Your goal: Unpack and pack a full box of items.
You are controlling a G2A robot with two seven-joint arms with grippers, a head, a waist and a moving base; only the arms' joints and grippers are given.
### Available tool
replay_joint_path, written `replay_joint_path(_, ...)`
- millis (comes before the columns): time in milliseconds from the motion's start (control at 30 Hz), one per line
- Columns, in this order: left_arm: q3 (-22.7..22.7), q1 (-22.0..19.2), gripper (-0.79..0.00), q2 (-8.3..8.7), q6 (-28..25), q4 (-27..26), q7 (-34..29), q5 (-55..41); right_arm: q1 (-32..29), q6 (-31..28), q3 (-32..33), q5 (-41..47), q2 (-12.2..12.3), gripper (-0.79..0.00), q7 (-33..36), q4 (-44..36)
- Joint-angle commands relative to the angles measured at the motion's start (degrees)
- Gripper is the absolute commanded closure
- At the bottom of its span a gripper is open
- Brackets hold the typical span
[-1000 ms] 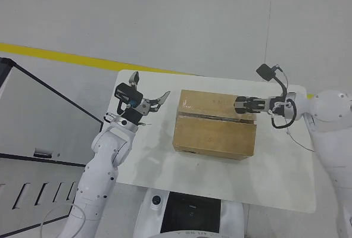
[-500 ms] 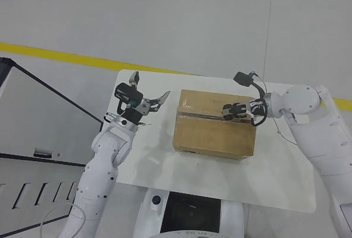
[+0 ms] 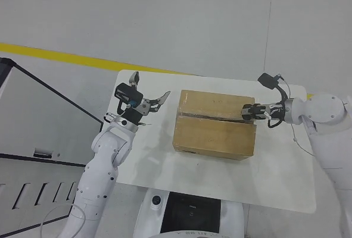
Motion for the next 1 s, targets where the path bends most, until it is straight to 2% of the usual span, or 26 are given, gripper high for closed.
replay_joint_path(0,0.0,0.0,-0.785,0.00,0.0,0.0,0.0,0.0,-1.3,0.5,2.0,0.0,0.4,0.000,-0.3,-1.4)
replay_joint_path(200,0.0,0.0,-0.785,0.00,0.0,0.0,0.0,0.0,-6.0,0.3,9.9,4.4,1.6,0.000,-2.4,-4.3)
replay_joint_path(333,0.0,0.0,-0.785,0.00,0.0,0.0,0.0,0.0,-8.9,-1.6,15.4,7.9,2.4,0.000,-2.0,-2.9)
replay_joint_path(433,0.0,0.0,-0.785,0.00,0.0,0.0,0.0,0.0,-11.7,-4.7,19.4,10.3,2.9,-0.025,-0.9,-2.2)
replay_joint_path(533,0.0,0.0,-0.785,0.00,0.0,0.0,0.0,0.0,-15.1,-10.6,23.0,18.4,3.0,-0.049,0.0,-1.0)
replay_joint_path(600,0.0,0.0,-0.785,0.00,0.0,0.0,0.0,0.0,-17.5,-15.1,23.9,25.2,2.7,-0.212,-0.8,-0.3)
replay_joint_path(633,0.0,0.0,-0.785,0.00,0.0,0.0,0.0,0.0,-17.5,-15.1,23.9,25.2,2.7,-0.345,-0.8,-0.3)
replay_joint_path(967,0.0,0.0,-0.785,0.00,0.0,0.0,0.0,0.0,-17.5,-15.1,23.9,25.2,2.7,-0.345,-0.8,-0.3)
